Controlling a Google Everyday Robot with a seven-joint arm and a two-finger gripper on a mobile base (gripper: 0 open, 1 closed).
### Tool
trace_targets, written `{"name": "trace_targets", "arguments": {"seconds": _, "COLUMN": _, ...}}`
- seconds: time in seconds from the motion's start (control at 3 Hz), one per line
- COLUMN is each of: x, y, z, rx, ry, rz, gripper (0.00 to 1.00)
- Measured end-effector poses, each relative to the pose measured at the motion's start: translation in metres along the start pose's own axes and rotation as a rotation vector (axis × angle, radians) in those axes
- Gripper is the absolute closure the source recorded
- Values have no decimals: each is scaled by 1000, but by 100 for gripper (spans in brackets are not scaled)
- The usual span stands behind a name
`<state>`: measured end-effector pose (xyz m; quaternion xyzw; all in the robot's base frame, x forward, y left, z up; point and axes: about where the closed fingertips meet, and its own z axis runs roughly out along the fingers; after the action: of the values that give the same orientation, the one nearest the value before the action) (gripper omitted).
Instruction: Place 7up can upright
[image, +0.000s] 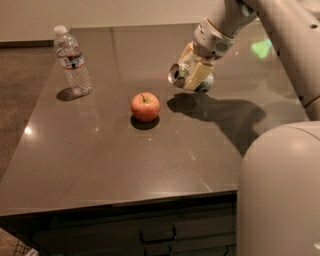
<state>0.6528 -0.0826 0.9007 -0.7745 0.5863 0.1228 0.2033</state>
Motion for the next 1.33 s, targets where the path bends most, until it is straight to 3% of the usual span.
{"name": "trace_targets", "arguments": {"seconds": 0.67, "x": -24, "y": -4, "z": -10, "rx": 51, "ry": -194, "rz": 189, "gripper": 100}}
{"name": "trace_targets", "arguments": {"seconds": 1.33, "x": -21, "y": 0, "z": -16, "rx": 144, "ry": -409, "rz": 308, "gripper": 100}}
